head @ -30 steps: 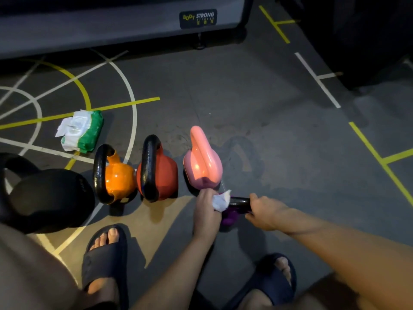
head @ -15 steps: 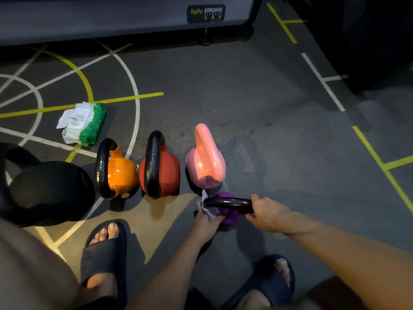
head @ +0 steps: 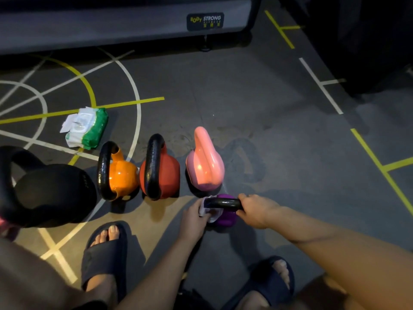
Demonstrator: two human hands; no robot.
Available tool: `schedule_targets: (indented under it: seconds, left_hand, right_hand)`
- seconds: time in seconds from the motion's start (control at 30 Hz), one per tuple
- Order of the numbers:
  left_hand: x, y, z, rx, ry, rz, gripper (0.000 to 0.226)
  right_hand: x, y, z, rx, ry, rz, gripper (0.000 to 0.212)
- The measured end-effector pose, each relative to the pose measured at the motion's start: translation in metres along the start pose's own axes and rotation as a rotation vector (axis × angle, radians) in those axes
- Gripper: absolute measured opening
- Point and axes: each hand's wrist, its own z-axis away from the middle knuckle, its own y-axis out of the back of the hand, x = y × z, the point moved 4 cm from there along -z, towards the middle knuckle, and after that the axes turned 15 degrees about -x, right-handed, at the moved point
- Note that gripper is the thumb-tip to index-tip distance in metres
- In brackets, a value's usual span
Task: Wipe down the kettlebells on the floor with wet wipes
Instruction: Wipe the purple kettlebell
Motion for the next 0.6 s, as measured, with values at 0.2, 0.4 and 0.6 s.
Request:
schedule_targets:
  seconds: [0.2,0.4,0.6]
  left_hand:
    - [0.0,-0.005,-0.013,-0.047,0.021,0.113,0.044]
    - [0.032,0.007,0.002,0.104,-0.129,-0.116,0.026]
    - [0.049,0.009,0.008,0.116,-0.338,-0.373,0.029]
  right_hand:
    - [-0.001,0.0,0.001,0.011,0.03,-0.009,0.037]
    - [-0.009,0.009,-0.003,-0.032,0.056,0.034,0.034]
    - [-0.011,0.01,-0.006,-0.059,0.053,0.05,0.035]
